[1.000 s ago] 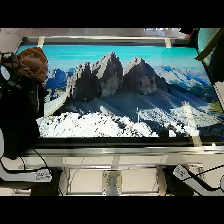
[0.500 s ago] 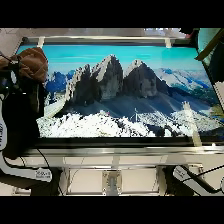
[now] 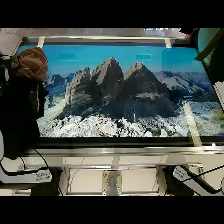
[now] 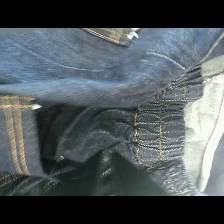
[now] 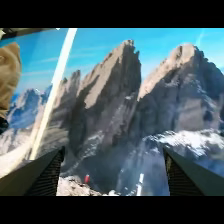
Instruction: Fold the clothes and pants, and hang the long-sleeved shirts on hangers.
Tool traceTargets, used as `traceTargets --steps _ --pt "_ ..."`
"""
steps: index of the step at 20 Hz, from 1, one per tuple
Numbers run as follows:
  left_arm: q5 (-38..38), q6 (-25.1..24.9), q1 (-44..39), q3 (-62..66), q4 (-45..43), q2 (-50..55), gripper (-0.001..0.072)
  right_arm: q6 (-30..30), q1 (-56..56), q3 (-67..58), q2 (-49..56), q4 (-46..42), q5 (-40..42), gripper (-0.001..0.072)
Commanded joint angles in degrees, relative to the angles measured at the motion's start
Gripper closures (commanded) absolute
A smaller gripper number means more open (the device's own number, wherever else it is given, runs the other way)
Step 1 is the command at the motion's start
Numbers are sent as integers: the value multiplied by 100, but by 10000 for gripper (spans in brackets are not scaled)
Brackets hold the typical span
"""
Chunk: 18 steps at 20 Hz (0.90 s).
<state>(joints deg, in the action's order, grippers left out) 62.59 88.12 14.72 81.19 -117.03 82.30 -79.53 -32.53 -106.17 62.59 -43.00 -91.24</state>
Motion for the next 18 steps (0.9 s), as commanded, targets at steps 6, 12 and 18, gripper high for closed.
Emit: traceTargets --steps 6,12,18 --pt "264 494 -105 -2 1276 219 -3 127 7 -2 4 -846 -444 26" --pt "326 501 -129 -2 376 896 -2 127 7 -2 9 -844 -420 26" --pt "-286 1471 -52 0 -619 960 21 127 7 2 9 -848 -411 26"
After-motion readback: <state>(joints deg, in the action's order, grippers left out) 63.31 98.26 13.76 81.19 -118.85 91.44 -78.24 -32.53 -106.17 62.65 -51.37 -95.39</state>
